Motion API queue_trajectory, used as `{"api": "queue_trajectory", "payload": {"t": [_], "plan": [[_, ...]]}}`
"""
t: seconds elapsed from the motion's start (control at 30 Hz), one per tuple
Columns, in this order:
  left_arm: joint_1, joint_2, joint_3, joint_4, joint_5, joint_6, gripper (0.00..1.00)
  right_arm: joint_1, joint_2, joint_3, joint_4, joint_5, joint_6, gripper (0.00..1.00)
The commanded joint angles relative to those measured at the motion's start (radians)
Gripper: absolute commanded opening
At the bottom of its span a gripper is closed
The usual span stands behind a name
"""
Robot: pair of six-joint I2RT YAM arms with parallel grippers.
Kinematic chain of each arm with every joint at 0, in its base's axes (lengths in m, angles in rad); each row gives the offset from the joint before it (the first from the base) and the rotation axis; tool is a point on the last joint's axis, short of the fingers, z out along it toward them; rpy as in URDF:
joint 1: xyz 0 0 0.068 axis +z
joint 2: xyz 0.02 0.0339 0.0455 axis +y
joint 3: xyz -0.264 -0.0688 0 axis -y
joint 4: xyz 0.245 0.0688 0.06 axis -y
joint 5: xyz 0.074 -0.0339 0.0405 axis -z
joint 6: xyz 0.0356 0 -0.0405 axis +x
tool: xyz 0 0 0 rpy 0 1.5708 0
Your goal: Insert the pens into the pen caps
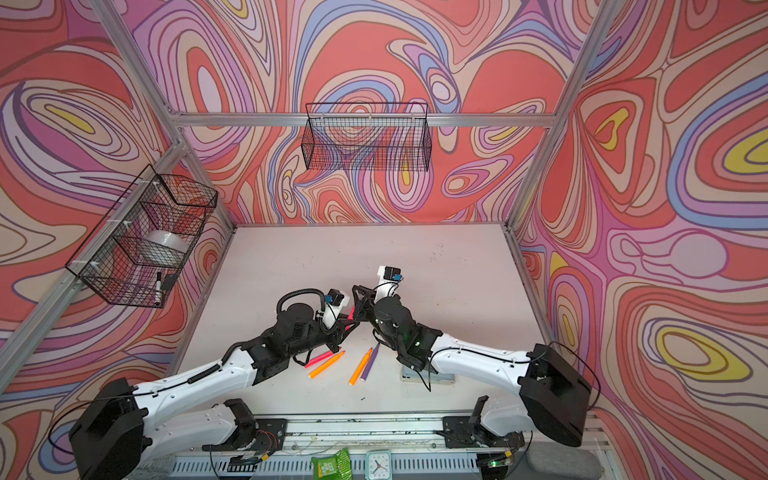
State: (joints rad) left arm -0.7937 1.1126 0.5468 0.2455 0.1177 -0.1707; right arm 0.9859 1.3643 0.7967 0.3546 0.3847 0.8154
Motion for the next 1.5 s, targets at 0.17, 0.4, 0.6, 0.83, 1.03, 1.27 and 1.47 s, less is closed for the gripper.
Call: {"api": "queue_trajectory", "payload": {"t": [0.17, 0.4, 0.6, 0.83, 1.03, 1.27, 1.47], "plan": [[-0.079, -0.018, 0.036, 0.198, -0.495, 0.079, 0.00, 0.118, 0.046, 0.031, -0.317, -0.106, 0.088, 0.00], [-0.028, -0.061, 0.046, 0.142, -0.437, -0.021, 0.00, 0.141, 0.034, -0.019, -0.163, -0.172, 0.028, 0.00], [0.024, -0.137, 0.065, 0.118, -0.170, -0.097, 0.00, 0.164, 0.007, -0.119, 0.092, -0.288, -0.030, 0.00], [0.038, -0.221, 0.068, 0.121, 0.019, -0.096, 0.00, 0.180, -0.093, -0.218, 0.196, -0.322, -0.092, 0.00], [0.038, -0.189, 0.063, 0.171, 0.135, -0.099, 0.00, 0.181, -0.144, -0.330, 0.309, -0.411, -0.072, 0.00], [0.038, -0.204, 0.030, 0.176, -0.004, -0.087, 0.00, 0.293, -0.141, -0.283, 0.111, -0.203, -0.036, 0.00], [0.019, -0.235, 0.016, 0.133, -0.204, -0.049, 0.00, 0.401, -0.006, -0.138, -0.159, -0.033, 0.205, 0.00]]}}
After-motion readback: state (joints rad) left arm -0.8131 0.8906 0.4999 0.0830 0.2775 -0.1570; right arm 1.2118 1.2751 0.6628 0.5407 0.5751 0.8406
